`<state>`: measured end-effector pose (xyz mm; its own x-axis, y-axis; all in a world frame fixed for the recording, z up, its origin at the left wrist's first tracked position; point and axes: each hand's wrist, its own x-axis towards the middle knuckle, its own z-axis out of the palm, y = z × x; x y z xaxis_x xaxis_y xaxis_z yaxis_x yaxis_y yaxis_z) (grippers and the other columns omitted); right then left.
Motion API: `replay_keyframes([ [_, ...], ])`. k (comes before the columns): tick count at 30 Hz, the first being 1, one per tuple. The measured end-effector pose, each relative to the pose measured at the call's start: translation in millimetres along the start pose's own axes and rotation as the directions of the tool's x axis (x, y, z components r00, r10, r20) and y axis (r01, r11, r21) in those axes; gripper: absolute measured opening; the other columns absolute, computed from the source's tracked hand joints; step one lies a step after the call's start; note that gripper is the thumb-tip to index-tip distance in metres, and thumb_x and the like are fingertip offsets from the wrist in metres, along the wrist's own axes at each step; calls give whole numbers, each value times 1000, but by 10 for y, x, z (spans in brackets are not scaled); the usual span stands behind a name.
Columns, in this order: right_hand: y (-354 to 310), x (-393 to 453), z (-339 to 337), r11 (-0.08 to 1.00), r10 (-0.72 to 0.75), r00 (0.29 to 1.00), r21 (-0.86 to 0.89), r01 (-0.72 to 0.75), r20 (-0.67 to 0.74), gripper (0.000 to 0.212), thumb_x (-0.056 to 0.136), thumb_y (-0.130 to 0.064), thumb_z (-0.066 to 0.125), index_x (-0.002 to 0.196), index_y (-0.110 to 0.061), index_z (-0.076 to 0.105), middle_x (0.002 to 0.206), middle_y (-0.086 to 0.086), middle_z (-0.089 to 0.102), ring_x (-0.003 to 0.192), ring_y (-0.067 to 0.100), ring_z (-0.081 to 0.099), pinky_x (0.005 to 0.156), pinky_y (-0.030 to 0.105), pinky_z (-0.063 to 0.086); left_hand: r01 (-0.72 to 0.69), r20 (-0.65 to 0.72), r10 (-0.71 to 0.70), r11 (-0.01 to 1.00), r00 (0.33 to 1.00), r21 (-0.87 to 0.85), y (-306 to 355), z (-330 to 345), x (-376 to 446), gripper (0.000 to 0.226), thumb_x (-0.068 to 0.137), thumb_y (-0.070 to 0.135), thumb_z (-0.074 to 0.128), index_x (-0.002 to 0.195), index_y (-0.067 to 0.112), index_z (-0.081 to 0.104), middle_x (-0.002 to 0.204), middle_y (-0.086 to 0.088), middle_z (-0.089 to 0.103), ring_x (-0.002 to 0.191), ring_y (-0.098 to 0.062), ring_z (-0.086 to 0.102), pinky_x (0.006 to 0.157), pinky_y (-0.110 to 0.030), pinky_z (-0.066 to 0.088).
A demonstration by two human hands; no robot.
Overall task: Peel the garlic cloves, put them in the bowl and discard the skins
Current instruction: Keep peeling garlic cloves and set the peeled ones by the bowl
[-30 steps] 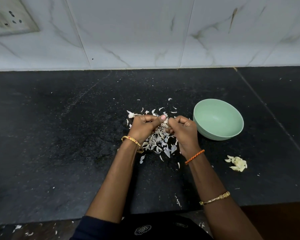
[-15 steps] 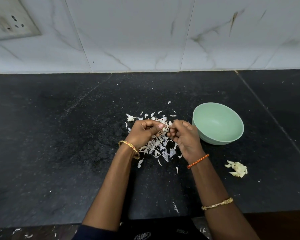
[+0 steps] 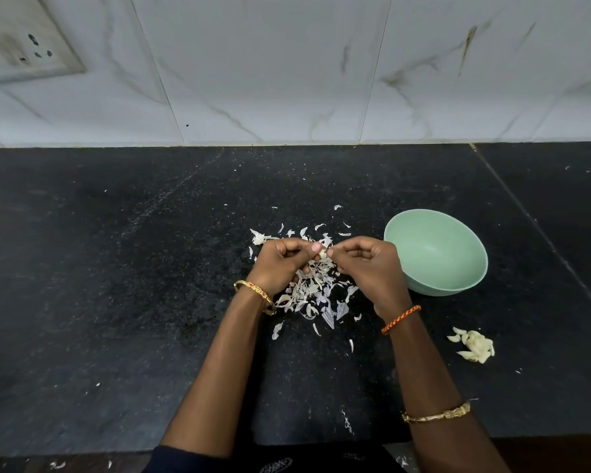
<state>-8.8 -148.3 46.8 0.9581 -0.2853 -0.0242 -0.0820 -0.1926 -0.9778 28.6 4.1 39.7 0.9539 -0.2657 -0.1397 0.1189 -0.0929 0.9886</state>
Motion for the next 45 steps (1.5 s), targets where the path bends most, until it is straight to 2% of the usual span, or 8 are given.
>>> replay_keyframes([
  [8, 2, 26, 24, 992, -53, 993, -106, 64, 102, 10, 79, -11, 76, 89, -11, 75, 75, 0, 73, 72, 10, 69, 71, 23, 57, -89, -37, 94, 989, 995, 119, -6, 6, 45, 7, 86, 11, 66, 85, 9, 72, 67, 12, 68, 48, -2, 55, 47, -11, 41],
  [16, 15, 39, 39, 1000, 22, 994, -22, -20, 110, 3, 81, -12, 74, 80, -14, 72, 69, 2, 72, 65, 8, 68, 68, 25, 58, -130, 25, 128, 985, 992, 117, 0, 6, 47, 11, 87, 10, 64, 93, 8, 73, 83, 4, 71, 76, -9, 65, 68, -24, 55],
  [19, 19, 48, 68, 997, 68, 993, -34, -65, 96, 9, 84, -12, 72, 76, -16, 69, 67, 2, 70, 60, 6, 65, 67, 25, 58, -106, 63, 99, 988, 993, 116, -11, 10, 41, 16, 89, 9, 62, 103, 10, 70, 83, 5, 69, 65, 5, 59, 55, -12, 47],
  [26, 38, 59, 132, 979, 197, 975, 35, -202, 106, 14, 91, -12, 58, 80, -9, 67, 53, -10, 61, 50, 1, 58, 66, 31, 55, -23, 82, 24, 1000, 996, -12, -47, 31, 38, 26, 87, -3, 60, 109, 9, 66, 75, 10, 71, 64, 0, 63, 55, -14, 49],
  [32, -23, 90, 107, 890, 302, 936, 300, -344, 179, 26, 93, -6, 49, 68, -7, 57, 55, -3, 46, 51, 7, 44, 57, 24, 50, 15, 48, -14, 1000, 999, -22, -48, 72, 50, 25, 88, -5, 59, 113, -1, 65, 77, -3, 69, 56, -1, 58, 54, -14, 50],
  [35, -63, 112, 49, 812, 311, 931, 456, -364, 189, 26, 93, -5, 50, 67, -9, 55, 58, -1, 46, 52, 7, 42, 56, 23, 51, 74, 29, -72, 995, 997, -68, -62, 61, 64, 23, 88, -5, 60, 111, -7, 65, 64, 4, 67, 52, -2, 57, 52, -14, 50],
  [41, 0, 116, 14, 940, 241, 966, 225, -258, 98, 24, 92, -6, 51, 74, -8, 67, 63, 0, 62, 57, 7, 55, 59, 23, 53, 179, 24, -177, 972, 984, -152, -48, 71, 76, 22, 87, -3, 62, 108, -9, 64, 66, -2, 66, 49, -3, 57, 50, -13, 48],
  [45, 49, 93, 5, 982, 124, 991, 135, -131, 58, 7, 85, -3, 68, 80, -9, 69, 71, 1, 66, 64, 5, 62, 63, 21, 57, 213, 19, -214, 955, 977, -205, -27, 93, 81, 17, 88, -2, 60, 104, -7, 65, 73, -5, 67, 49, -3, 57, 49, -13, 48],
])
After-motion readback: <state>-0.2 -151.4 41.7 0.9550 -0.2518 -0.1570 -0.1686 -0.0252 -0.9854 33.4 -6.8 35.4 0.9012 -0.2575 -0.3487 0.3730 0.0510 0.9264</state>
